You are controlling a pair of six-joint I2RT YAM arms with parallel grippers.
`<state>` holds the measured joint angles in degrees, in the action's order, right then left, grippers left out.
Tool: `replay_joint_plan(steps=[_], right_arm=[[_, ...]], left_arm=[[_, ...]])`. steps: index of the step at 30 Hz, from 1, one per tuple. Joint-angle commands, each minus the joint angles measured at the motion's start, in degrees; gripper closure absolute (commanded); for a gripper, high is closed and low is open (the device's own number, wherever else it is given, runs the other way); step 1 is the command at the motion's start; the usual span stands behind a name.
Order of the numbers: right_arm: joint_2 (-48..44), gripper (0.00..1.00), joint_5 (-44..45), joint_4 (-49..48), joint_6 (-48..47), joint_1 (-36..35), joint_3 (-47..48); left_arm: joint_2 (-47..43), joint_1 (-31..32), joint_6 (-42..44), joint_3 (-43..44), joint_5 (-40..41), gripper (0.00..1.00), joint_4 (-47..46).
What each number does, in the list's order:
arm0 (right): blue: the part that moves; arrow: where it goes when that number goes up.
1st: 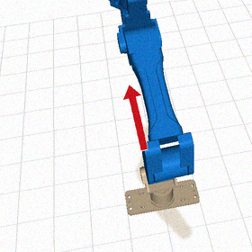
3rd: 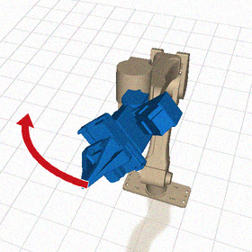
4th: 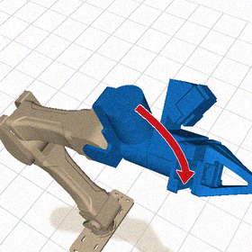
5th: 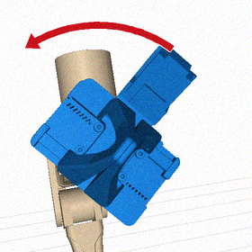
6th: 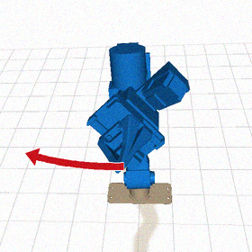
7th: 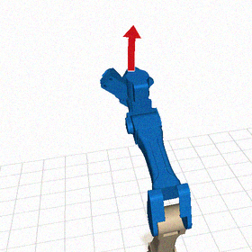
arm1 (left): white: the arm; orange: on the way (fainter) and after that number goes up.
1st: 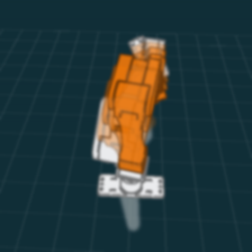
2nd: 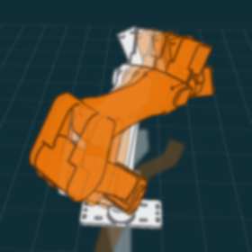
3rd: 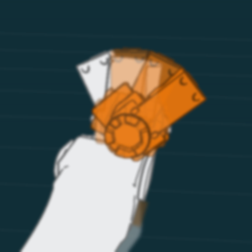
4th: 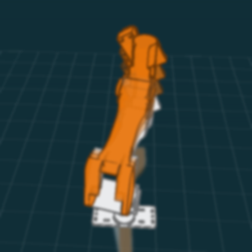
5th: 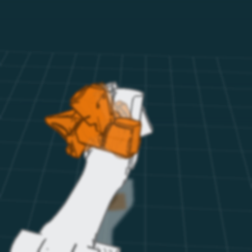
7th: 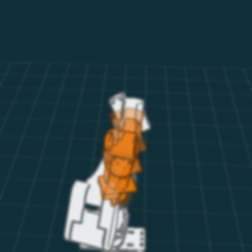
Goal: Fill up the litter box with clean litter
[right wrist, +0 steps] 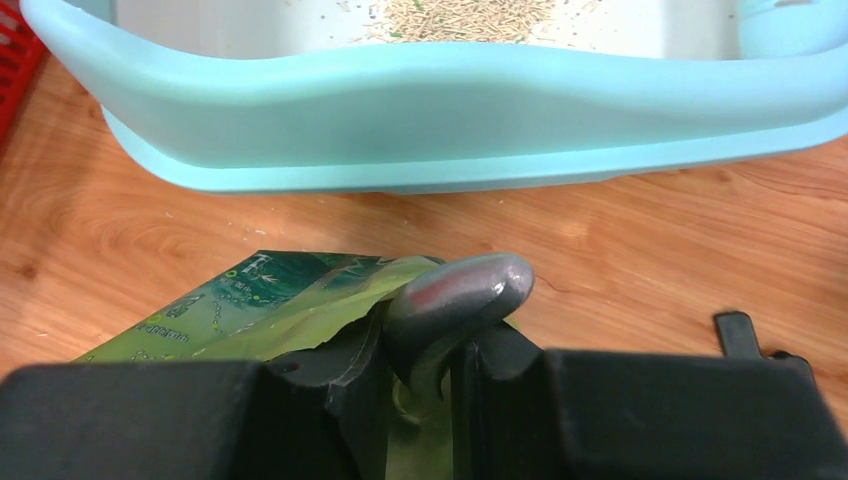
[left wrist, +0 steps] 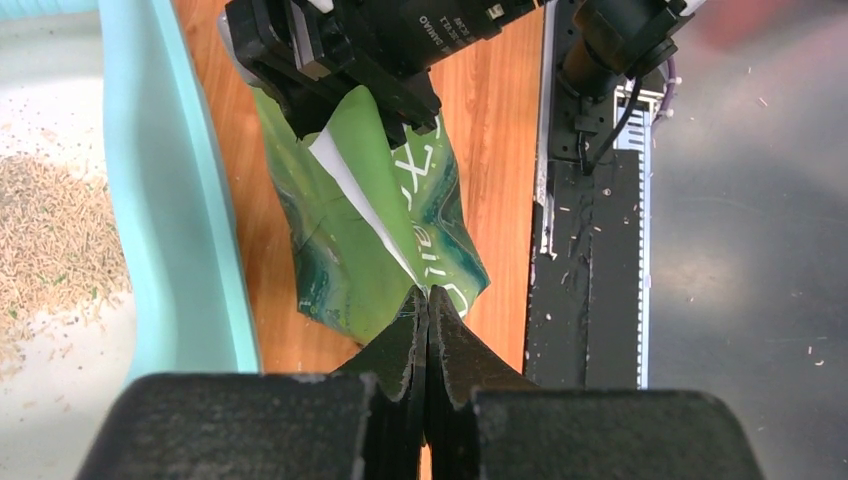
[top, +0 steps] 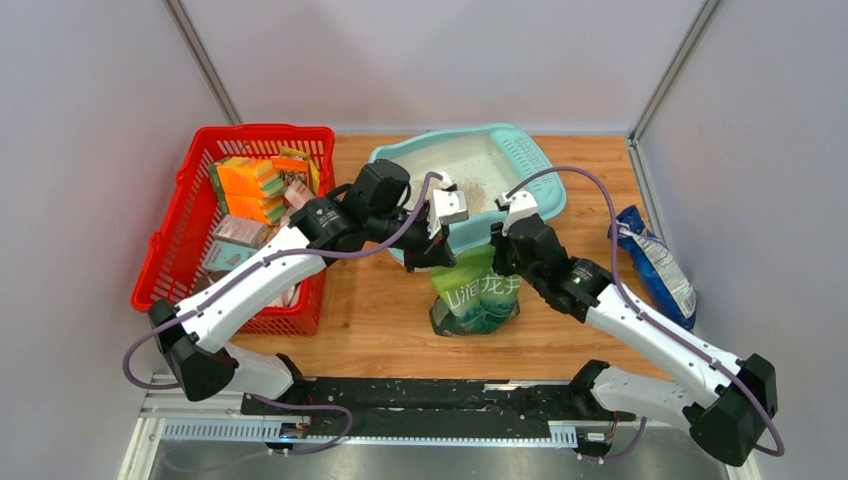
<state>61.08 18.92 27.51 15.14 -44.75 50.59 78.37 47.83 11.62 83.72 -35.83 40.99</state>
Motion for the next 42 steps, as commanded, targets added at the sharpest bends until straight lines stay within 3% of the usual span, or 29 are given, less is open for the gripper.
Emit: replay_joint_plan(steps=[1, 5, 10, 12, 17, 23, 30, 33, 38, 42], right_arm=[[1.5, 1.0, -20.72, 9.24, 2.8, 3.33, -7.34], [2.29, 1.0, -42.39, 7.56, 1.65, 13.97, -7.0], [4.31, 1.0, -59.14, 5.99, 4.1, 25.65, -4.45], [5.1, 1.0, -64.87, 4.32, 8.4, 27.34, -2.96], [4.58, 1.0, -68.31, 2.02, 11.93, 30.95, 3.89], [3.35, 1.0, -67.18, 9.05, 12.37, 38.68, 10.83], [1.59, 1.0, -67.25, 13.1, 14.13, 47.21, 12.34], [1.32, 1.0, -70.85, 12.22, 14.22, 49.49, 12.17], [-0.69, 1.0, -79.62, 2.75, 15.89, 52.92, 8.31], [-1.66, 1.0, -82.54, 0.36, 10.38, 53.8, 8.65]], left_arm=[[-1.46, 0.15, 0.51, 1.97, -2.84, 1.0, -3.82], [-1.73, 0.16, 1.04, 1.27, -2.84, 1.0, -3.38], [-1.99, 0.15, 2.79, 1.0, -2.57, 1.0, -1.36], [-1.99, 0.24, 3.76, 1.18, -2.22, 1.0, -0.3], [-2.08, 0.16, 7.19, 1.27, -1.87, 1.0, 2.6], [-1.99, 0.15, 13.25, 1.88, -1.43, 1.0, 6.9], [-3.92, 0.15, 20.37, 1.36, 0.24, 1.0, 11.73], [-4.36, 0.15, 21.95, 1.71, 1.12, 1.0, 13.14], [-5.07, 0.15, 22.22, 1.53, 2.35, 1.0, 13.68], [-5.5, 0.24, 21.96, 1.62, 3.05, 1.0, 14.03]])
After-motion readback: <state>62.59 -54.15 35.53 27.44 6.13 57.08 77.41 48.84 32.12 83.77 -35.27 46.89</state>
